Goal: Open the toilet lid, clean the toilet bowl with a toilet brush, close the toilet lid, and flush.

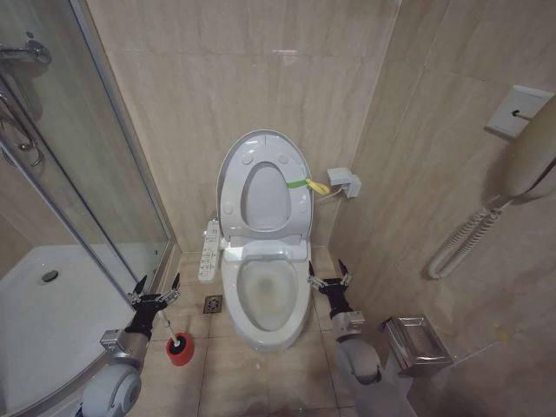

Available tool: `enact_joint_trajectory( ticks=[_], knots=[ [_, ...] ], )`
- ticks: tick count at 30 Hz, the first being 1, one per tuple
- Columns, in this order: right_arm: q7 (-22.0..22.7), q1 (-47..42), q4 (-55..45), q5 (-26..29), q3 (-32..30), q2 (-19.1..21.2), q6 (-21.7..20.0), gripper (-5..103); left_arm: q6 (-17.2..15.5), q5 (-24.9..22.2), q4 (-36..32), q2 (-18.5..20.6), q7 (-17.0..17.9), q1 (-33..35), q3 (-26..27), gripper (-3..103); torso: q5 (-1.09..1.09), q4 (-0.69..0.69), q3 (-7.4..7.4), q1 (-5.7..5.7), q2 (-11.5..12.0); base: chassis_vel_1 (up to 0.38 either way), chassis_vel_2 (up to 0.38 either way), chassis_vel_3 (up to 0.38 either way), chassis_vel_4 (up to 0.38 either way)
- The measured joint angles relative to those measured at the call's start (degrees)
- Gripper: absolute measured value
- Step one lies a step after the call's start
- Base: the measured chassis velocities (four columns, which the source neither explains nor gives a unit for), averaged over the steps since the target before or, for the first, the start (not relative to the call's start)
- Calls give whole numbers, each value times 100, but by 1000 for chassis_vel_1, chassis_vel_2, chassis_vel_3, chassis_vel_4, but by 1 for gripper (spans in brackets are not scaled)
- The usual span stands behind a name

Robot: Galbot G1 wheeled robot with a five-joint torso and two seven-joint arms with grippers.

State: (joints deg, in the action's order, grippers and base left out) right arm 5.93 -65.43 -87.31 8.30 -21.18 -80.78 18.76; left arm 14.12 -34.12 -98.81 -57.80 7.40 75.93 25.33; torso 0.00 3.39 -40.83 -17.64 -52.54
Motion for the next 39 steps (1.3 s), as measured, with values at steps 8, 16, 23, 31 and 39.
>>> enact_joint_trajectory(
  ticks=[8, 16, 23, 31, 39],
  knots=[
    [0, 0, 0, 0, 0, 0, 0, 100, -529, 20, -502, -1, 392, 297, 53, 100, 0, 0, 0, 0, 0, 0, 0, 0, 0],
    [0, 0, 0, 0, 0, 0, 0, 100, -700, 63, -626, -20, 505, 408, 77, 100, 0, 0, 0, 0, 0, 0, 0, 0, 0],
    [0, 0, 0, 0, 0, 0, 0, 100, -381, 277, -464, -37, 266, 418, 102, 100, 0, 0, 0, 0, 0, 0, 0, 0, 0],
    [0, 0, 0, 0, 0, 0, 0, 100, -250, 523, -384, 95, -119, 697, 596, 100, 0, 0, 0, 0, 0, 0, 0, 0, 0],
    [0, 0, 0, 0, 0, 0, 0, 100, -150, 521, -324, 114, -133, 829, 783, 100, -1, 0, 0, 0, 0, 0, 0, 0, 0]
  ],
)
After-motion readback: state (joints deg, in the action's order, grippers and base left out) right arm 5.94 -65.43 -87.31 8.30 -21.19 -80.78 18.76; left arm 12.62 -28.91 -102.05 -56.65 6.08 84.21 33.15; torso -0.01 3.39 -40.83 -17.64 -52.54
